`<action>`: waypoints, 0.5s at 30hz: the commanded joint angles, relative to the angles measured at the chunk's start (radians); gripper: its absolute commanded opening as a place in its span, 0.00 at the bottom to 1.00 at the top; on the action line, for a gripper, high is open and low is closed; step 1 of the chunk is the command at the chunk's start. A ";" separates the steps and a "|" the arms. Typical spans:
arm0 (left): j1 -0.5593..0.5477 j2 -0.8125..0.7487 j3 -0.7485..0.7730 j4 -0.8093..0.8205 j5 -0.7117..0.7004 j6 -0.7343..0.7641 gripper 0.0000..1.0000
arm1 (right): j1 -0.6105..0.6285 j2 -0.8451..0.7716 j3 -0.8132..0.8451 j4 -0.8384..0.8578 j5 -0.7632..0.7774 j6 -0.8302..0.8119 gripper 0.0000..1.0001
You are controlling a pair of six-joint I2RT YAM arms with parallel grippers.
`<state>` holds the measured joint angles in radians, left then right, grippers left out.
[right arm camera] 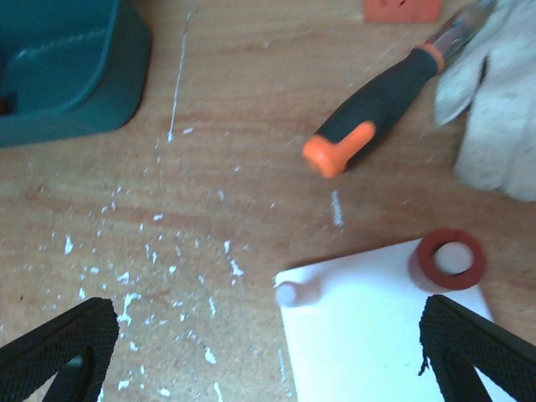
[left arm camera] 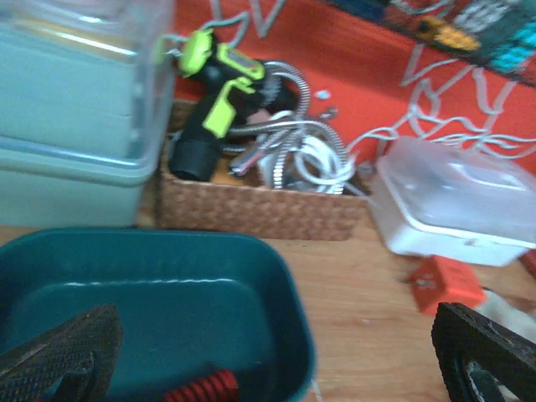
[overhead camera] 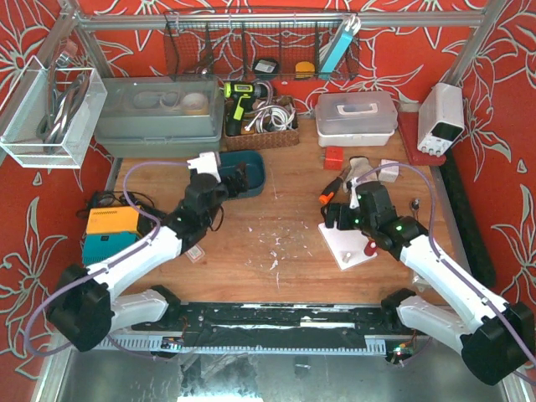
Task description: Install the large spring
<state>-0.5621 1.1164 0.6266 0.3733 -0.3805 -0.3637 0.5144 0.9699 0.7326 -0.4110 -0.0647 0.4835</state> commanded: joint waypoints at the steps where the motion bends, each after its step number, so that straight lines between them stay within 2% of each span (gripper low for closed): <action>1: 0.081 0.074 0.093 -0.254 0.052 -0.059 1.00 | 0.047 -0.005 -0.031 0.065 -0.048 0.017 0.99; 4: 0.086 0.100 0.153 -0.297 0.162 0.096 0.99 | 0.066 0.006 -0.009 0.043 -0.050 -0.029 0.99; 6: 0.089 0.120 0.209 -0.370 0.183 0.163 0.98 | 0.066 0.007 0.005 0.000 -0.039 -0.056 0.99; 9: 0.099 0.132 0.276 -0.435 0.179 0.211 0.92 | 0.066 -0.006 0.008 -0.024 -0.047 -0.071 0.99; 15: 0.114 0.124 0.339 -0.476 0.296 0.275 0.89 | 0.066 -0.059 0.014 -0.055 -0.020 -0.026 0.99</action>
<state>-0.4564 1.2514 0.9245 -0.0353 -0.1642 -0.1707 0.5770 0.9535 0.7086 -0.4244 -0.0982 0.4484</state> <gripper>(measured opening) 0.902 0.989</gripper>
